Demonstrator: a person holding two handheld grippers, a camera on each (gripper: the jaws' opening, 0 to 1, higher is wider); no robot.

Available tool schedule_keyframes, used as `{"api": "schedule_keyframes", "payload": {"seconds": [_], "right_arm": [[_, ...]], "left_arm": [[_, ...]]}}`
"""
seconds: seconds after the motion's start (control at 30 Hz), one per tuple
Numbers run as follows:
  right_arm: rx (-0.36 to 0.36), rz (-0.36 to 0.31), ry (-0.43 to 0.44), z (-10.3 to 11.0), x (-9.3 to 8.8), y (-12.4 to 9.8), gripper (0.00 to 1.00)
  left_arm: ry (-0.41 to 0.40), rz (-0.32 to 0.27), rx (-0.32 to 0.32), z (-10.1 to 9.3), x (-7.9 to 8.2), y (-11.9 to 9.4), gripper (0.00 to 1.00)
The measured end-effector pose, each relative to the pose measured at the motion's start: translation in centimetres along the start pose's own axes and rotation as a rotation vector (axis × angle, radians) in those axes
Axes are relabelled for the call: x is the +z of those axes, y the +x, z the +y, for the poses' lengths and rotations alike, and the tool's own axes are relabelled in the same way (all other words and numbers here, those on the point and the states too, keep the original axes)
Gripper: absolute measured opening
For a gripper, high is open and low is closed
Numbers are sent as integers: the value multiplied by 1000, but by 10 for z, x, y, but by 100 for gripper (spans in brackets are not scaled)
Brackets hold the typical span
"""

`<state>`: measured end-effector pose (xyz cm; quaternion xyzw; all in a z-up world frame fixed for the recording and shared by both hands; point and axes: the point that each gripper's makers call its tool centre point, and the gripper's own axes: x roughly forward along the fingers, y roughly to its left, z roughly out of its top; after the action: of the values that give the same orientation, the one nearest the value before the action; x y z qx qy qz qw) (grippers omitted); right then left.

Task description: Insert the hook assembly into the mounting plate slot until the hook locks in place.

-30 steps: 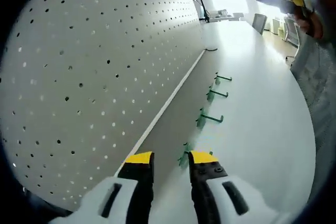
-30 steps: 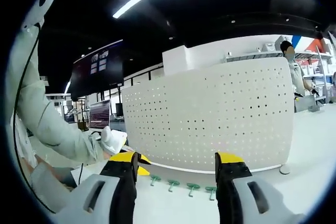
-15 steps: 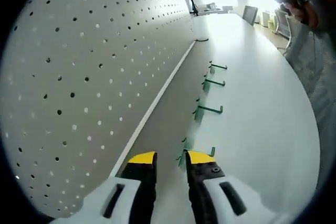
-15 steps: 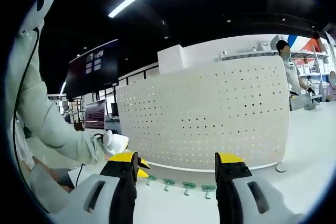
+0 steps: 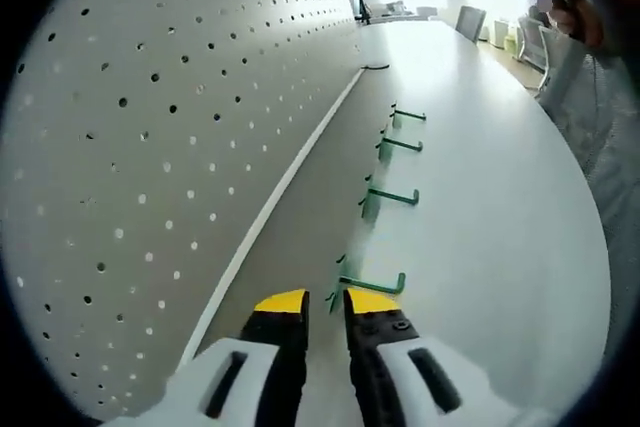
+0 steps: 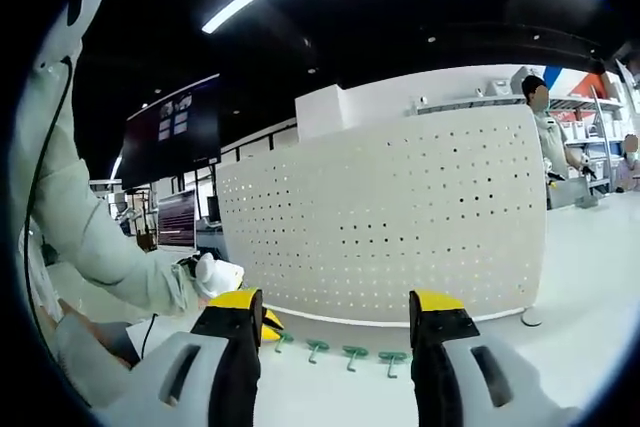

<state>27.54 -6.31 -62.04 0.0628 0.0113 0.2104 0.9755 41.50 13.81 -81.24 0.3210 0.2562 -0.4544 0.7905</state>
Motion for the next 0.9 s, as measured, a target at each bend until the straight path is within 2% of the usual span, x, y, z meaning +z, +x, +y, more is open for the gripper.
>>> {"api": "schedule_keyframes", "payload": {"seconds": [0.3, 0.7, 0.9], "right_arm": [[-10, 0, -1, -2, 0, 0, 57], [-11, 2, -1, -2, 0, -1, 57], [-7, 4, -1, -1, -1, 0, 57]], "left_arm": [[10, 7, -17, -4, -2, 3, 7], [35, 17, 3, -4, -4, 2, 4], [15, 17, 25, -3, -5, 2, 4]]}}
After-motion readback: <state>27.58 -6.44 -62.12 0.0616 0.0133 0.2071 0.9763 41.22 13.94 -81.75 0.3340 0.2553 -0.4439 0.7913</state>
